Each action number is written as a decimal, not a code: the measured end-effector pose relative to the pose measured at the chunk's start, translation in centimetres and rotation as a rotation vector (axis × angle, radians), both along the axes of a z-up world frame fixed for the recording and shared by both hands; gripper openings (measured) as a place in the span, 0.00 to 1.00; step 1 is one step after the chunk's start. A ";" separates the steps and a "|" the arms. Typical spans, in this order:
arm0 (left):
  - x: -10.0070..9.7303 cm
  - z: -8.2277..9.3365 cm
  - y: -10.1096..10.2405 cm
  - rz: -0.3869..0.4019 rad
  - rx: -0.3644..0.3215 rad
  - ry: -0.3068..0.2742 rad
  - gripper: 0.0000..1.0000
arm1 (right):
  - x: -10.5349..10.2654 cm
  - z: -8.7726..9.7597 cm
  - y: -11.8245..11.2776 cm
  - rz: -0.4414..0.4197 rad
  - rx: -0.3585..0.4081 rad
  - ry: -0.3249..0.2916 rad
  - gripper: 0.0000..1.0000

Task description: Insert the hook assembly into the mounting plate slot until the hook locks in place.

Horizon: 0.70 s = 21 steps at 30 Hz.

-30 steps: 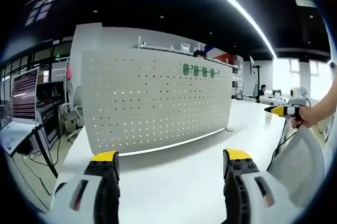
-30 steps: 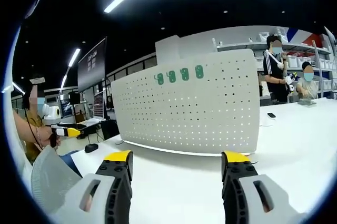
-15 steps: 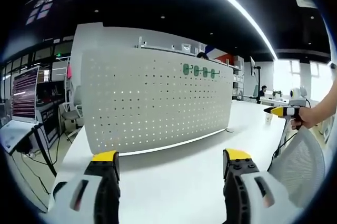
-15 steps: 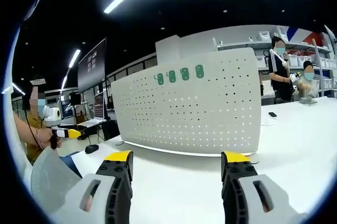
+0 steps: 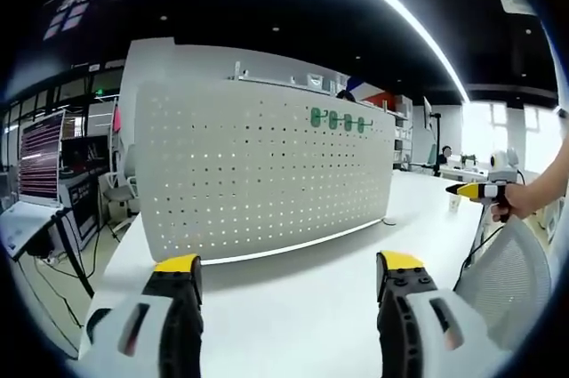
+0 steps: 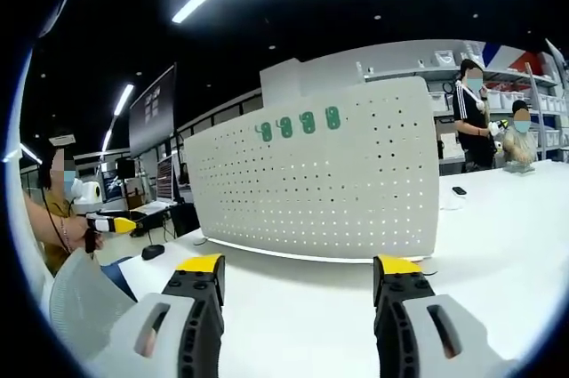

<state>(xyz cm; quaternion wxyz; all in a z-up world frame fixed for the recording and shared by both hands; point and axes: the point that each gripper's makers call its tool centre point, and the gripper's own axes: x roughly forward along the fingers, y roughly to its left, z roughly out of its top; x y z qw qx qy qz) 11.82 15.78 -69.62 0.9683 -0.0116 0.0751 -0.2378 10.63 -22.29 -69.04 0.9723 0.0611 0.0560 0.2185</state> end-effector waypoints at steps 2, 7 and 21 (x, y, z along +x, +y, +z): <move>0.1 -0.1 0.0 0.001 -0.002 0.003 0.83 | 0.2 -0.1 0.0 0.001 0.000 0.001 0.66; 0.4 -0.1 0.0 0.003 -0.003 0.006 0.82 | 0.7 0.0 0.0 0.001 0.003 -0.003 0.65; 0.7 0.0 0.1 0.013 -0.004 0.011 0.82 | 1.6 -0.1 0.3 0.013 0.010 -0.002 0.65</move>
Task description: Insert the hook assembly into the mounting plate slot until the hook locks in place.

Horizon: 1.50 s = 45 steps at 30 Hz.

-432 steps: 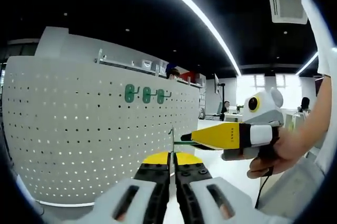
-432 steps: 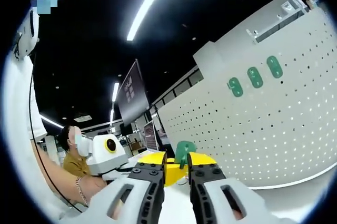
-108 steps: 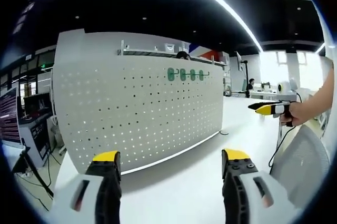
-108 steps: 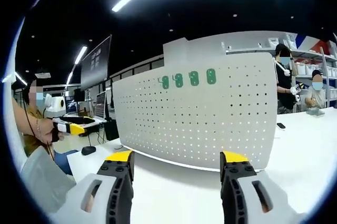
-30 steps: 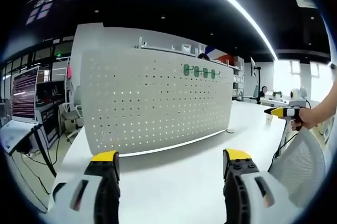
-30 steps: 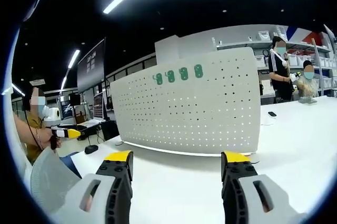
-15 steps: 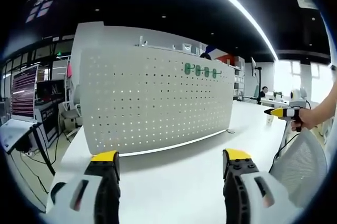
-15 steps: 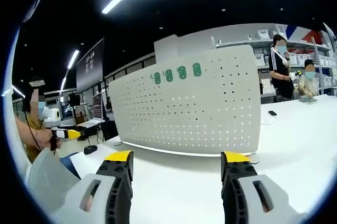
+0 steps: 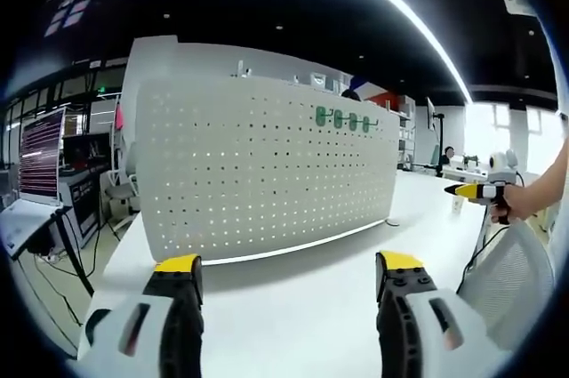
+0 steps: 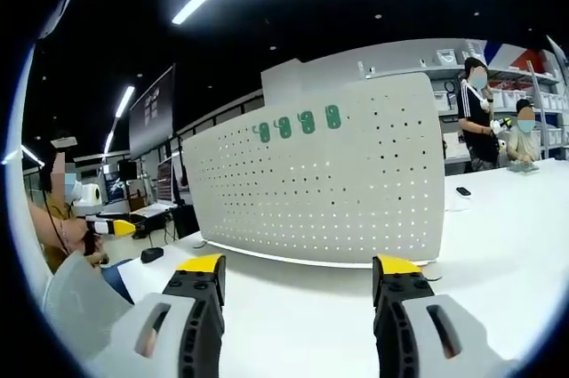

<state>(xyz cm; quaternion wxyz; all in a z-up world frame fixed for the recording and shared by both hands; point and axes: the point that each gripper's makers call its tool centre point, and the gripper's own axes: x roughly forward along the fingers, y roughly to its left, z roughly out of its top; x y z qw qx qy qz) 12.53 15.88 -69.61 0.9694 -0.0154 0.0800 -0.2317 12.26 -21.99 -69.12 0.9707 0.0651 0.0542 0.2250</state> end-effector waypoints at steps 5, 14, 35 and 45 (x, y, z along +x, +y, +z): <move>0.1 0.0 0.3 0.007 -0.010 0.000 0.82 | 0.1 -0.3 0.0 0.005 0.001 0.003 0.65; 0.3 -0.2 0.5 0.013 -0.006 0.008 0.81 | 0.5 -0.4 0.0 0.006 0.001 0.008 0.65; 0.4 -0.3 0.5 0.014 -0.017 0.008 0.81 | 0.8 -0.5 0.1 0.007 -0.006 0.018 0.64; 0.4 -0.3 0.3 0.010 -0.018 0.007 0.81 | 0.6 -0.6 0.1 0.002 -0.004 0.021 0.64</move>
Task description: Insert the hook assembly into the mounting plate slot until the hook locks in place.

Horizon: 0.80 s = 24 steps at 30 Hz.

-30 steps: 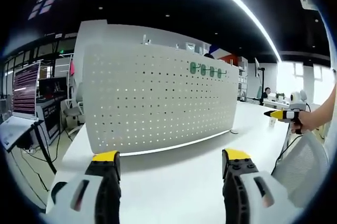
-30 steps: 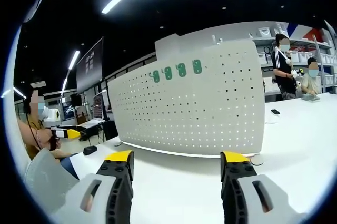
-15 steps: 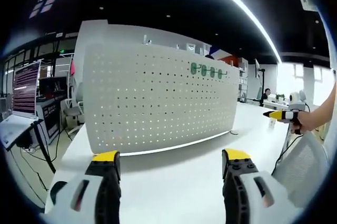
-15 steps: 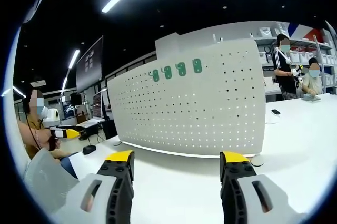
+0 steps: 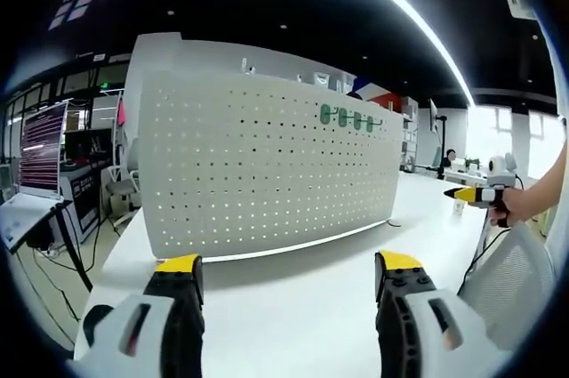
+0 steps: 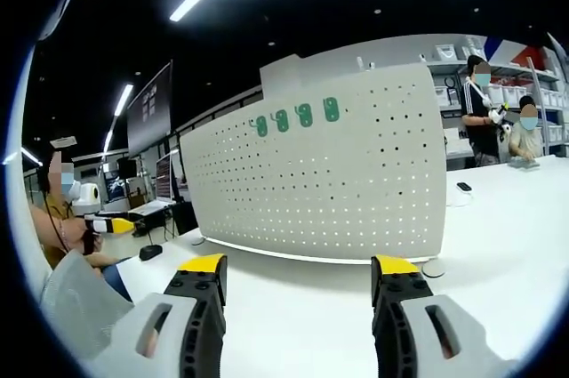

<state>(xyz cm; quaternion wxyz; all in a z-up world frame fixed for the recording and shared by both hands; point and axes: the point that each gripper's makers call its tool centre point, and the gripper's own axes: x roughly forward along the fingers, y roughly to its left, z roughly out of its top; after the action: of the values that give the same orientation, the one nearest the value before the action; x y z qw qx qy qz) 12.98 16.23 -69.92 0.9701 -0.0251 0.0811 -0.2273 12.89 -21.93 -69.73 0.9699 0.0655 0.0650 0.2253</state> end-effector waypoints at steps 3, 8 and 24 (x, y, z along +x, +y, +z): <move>0.0 0.1 0.0 -0.002 0.003 -0.002 0.81 | 0.0 0.0 -0.1 0.000 0.001 -0.001 0.64; 0.0 0.0 0.0 -0.001 0.002 0.001 0.81 | 0.1 0.0 0.0 0.002 0.002 -0.002 0.64; 0.1 -0.3 0.1 -0.003 0.007 0.005 0.81 | 0.2 0.0 0.0 0.004 0.002 -0.002 0.64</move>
<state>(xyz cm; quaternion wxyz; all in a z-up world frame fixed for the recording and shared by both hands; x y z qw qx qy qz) 13.11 16.29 -70.18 0.9696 -0.0222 0.0841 -0.2285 13.13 -21.95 -69.73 0.9695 0.0658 0.0638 0.2273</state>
